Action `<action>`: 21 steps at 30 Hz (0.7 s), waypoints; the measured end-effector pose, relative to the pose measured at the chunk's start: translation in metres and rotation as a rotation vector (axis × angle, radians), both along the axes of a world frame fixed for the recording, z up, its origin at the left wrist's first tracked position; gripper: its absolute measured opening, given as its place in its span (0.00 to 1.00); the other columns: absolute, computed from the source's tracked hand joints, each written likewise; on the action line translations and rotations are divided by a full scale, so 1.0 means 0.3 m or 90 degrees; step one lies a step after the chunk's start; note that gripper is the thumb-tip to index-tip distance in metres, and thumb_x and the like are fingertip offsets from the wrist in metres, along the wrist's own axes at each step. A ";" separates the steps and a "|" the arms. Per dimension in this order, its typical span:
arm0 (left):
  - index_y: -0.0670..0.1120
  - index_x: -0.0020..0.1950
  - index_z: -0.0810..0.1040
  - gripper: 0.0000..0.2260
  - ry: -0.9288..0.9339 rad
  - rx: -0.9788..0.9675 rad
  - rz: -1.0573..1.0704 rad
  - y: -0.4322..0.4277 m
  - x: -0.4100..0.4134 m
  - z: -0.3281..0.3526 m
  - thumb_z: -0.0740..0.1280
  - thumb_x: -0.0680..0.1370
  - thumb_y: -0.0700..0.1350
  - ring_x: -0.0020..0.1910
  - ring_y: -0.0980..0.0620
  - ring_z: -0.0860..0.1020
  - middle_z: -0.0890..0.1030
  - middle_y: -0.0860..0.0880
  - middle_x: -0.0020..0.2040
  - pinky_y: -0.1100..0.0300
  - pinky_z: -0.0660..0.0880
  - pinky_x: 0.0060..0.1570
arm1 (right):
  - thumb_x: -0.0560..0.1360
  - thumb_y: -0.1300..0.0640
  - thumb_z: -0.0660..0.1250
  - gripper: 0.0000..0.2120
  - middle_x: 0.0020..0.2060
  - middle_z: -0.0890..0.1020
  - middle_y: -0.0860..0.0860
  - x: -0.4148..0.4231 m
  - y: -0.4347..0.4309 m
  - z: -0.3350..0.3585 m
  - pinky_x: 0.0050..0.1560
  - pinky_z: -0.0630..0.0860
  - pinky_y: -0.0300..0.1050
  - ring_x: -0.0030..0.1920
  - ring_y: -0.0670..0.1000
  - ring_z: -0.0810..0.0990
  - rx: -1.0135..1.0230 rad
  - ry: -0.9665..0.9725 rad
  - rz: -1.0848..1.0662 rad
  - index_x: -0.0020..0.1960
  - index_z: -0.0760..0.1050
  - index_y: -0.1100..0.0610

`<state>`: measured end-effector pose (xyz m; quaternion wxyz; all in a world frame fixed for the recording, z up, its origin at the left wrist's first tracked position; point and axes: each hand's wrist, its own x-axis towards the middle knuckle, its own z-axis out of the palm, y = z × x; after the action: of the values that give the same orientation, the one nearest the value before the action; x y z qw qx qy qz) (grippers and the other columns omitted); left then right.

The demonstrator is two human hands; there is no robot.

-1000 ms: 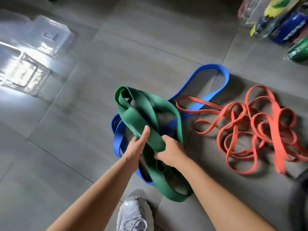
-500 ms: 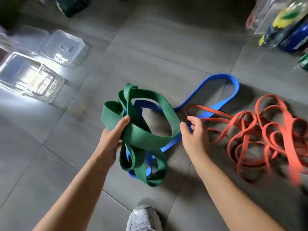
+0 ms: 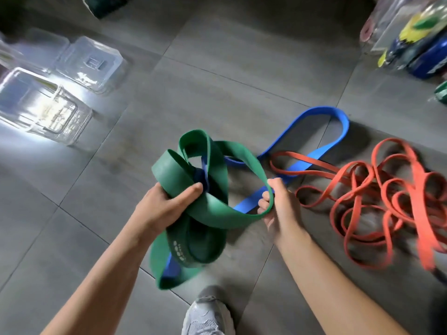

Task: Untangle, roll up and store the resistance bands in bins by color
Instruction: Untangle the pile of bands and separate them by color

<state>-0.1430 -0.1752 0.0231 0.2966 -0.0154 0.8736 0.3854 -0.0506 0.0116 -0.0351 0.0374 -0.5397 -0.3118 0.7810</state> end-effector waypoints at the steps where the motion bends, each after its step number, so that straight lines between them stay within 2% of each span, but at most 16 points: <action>1: 0.61 0.48 0.80 0.23 0.024 -0.001 -0.001 0.018 0.003 0.031 0.68 0.59 0.71 0.50 0.54 0.81 0.84 0.58 0.47 0.50 0.77 0.55 | 0.74 0.56 0.63 0.14 0.23 0.61 0.45 0.001 0.006 0.012 0.23 0.56 0.38 0.19 0.43 0.59 -0.023 0.008 -0.014 0.34 0.62 0.51; 4: 0.56 0.48 0.78 0.20 0.104 -0.101 -0.054 0.061 0.017 0.073 0.65 0.68 0.70 0.47 0.52 0.79 0.83 0.57 0.45 0.54 0.76 0.51 | 0.74 0.51 0.66 0.11 0.26 0.61 0.46 0.027 0.001 0.011 0.23 0.57 0.36 0.20 0.43 0.60 -0.028 -0.009 0.021 0.37 0.66 0.50; 6: 0.51 0.48 0.78 0.23 0.118 -0.193 -0.085 0.055 0.028 0.039 0.61 0.71 0.69 0.46 0.49 0.79 0.82 0.53 0.43 0.54 0.75 0.49 | 0.73 0.51 0.67 0.08 0.26 0.64 0.45 0.044 0.002 -0.002 0.20 0.60 0.34 0.18 0.41 0.64 -0.026 -0.028 0.043 0.40 0.69 0.52; 7: 0.49 0.47 0.78 0.21 0.105 -0.198 -0.068 0.043 0.033 0.005 0.62 0.72 0.66 0.46 0.48 0.79 0.82 0.51 0.43 0.55 0.75 0.49 | 0.73 0.52 0.66 0.08 0.26 0.65 0.46 0.050 0.007 -0.008 0.20 0.60 0.34 0.18 0.41 0.64 -0.025 -0.022 0.039 0.40 0.70 0.53; 9: 0.50 0.45 0.78 0.11 0.038 -0.131 0.001 0.020 0.053 -0.046 0.65 0.76 0.56 0.43 0.53 0.81 0.84 0.50 0.44 0.57 0.75 0.46 | 0.73 0.55 0.66 0.06 0.26 0.68 0.47 0.057 0.016 -0.016 0.25 0.60 0.37 0.22 0.44 0.64 0.006 -0.005 0.062 0.40 0.71 0.54; 11: 0.54 0.42 0.78 0.06 0.018 -0.038 0.050 0.008 0.080 -0.071 0.67 0.74 0.54 0.39 0.58 0.80 0.84 0.49 0.45 0.56 0.77 0.45 | 0.73 0.57 0.66 0.05 0.29 0.73 0.49 0.066 0.009 -0.020 0.31 0.64 0.40 0.27 0.47 0.69 0.090 -0.023 0.155 0.38 0.73 0.53; 13: 0.58 0.41 0.79 0.09 0.104 -0.019 0.032 -0.001 0.095 -0.063 0.64 0.69 0.61 0.45 0.54 0.79 0.82 0.52 0.44 0.52 0.77 0.50 | 0.73 0.58 0.66 0.04 0.32 0.76 0.49 0.077 -0.017 -0.020 0.36 0.69 0.41 0.33 0.49 0.74 0.131 -0.042 0.228 0.39 0.76 0.53; 15: 0.60 0.41 0.78 0.07 0.219 0.069 0.030 0.011 0.103 -0.010 0.64 0.69 0.60 0.41 0.57 0.77 0.79 0.57 0.39 0.57 0.75 0.44 | 0.74 0.58 0.65 0.04 0.31 0.75 0.49 0.084 -0.048 -0.023 0.33 0.69 0.39 0.32 0.48 0.73 0.090 -0.039 0.255 0.40 0.76 0.53; 16: 0.60 0.40 0.77 0.03 0.258 0.158 0.036 0.021 0.106 0.024 0.64 0.71 0.56 0.36 0.61 0.75 0.77 0.59 0.35 0.63 0.73 0.39 | 0.75 0.58 0.65 0.05 0.30 0.73 0.49 0.085 -0.061 -0.025 0.30 0.66 0.37 0.29 0.47 0.72 0.048 -0.034 0.243 0.40 0.75 0.53; 18: 0.60 0.38 0.75 0.07 0.332 0.305 0.040 0.039 0.107 0.081 0.64 0.74 0.49 0.31 0.65 0.70 0.75 0.61 0.31 0.70 0.68 0.32 | 0.76 0.57 0.63 0.07 0.27 0.69 0.50 0.080 -0.074 -0.032 0.26 0.62 0.36 0.23 0.45 0.67 -0.068 -0.017 0.150 0.39 0.71 0.54; 20: 0.57 0.39 0.75 0.08 0.338 0.334 0.050 0.057 0.100 0.104 0.64 0.77 0.46 0.30 0.65 0.70 0.75 0.61 0.31 0.71 0.68 0.32 | 0.75 0.54 0.62 0.07 0.26 0.67 0.48 0.074 -0.065 -0.035 0.23 0.60 0.35 0.21 0.43 0.64 -0.133 0.008 0.047 0.38 0.70 0.53; 21: 0.54 0.40 0.75 0.09 0.309 0.305 0.071 0.061 0.094 0.094 0.64 0.78 0.43 0.30 0.65 0.72 0.77 0.61 0.31 0.72 0.69 0.31 | 0.73 0.52 0.62 0.07 0.26 0.67 0.47 0.071 -0.057 -0.032 0.23 0.59 0.34 0.21 0.43 0.63 -0.104 0.018 0.032 0.38 0.70 0.53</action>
<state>-0.1149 -0.1569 0.0512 0.0537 0.0994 0.8012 0.5876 -0.0293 -0.0056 -0.0446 -0.0219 -0.5220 -0.2596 0.8122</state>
